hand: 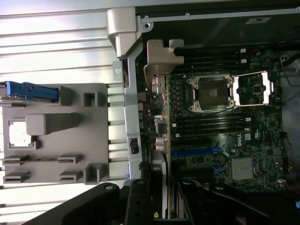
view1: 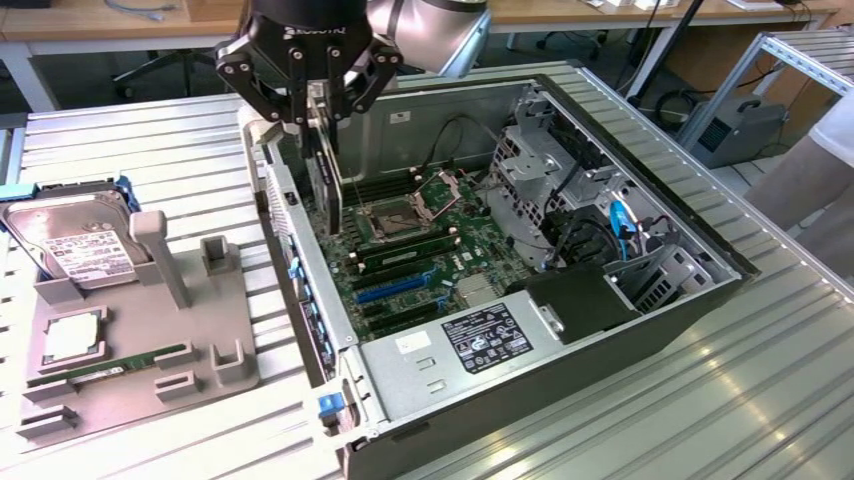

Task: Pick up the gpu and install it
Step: 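Pick up the gpu and move the gpu toward the slot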

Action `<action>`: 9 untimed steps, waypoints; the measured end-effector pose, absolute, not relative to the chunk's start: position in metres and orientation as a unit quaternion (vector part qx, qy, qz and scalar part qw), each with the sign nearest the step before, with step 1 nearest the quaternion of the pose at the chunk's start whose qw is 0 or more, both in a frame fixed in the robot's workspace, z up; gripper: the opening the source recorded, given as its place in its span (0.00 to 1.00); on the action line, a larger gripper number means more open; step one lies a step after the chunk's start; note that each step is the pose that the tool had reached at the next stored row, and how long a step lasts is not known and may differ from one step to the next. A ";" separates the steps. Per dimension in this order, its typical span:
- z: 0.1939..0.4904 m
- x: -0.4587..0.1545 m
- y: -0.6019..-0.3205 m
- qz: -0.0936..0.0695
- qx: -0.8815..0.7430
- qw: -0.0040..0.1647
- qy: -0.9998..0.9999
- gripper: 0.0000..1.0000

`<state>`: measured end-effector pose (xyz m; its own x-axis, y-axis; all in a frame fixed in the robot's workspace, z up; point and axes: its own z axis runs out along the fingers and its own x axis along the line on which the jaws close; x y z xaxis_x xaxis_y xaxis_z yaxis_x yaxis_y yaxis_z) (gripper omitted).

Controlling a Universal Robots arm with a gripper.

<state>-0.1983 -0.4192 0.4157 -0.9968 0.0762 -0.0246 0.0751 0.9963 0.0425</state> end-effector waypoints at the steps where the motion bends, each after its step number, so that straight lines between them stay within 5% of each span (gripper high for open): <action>1: 0.416 -0.198 -0.419 0.021 0.038 0.013 0.999 0.27; 9: 0.415 -0.193 -0.419 0.021 0.038 0.013 0.999 0.27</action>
<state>-0.1932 -0.4192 0.4154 -0.9968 0.0762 -0.0246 0.0751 0.9963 0.0425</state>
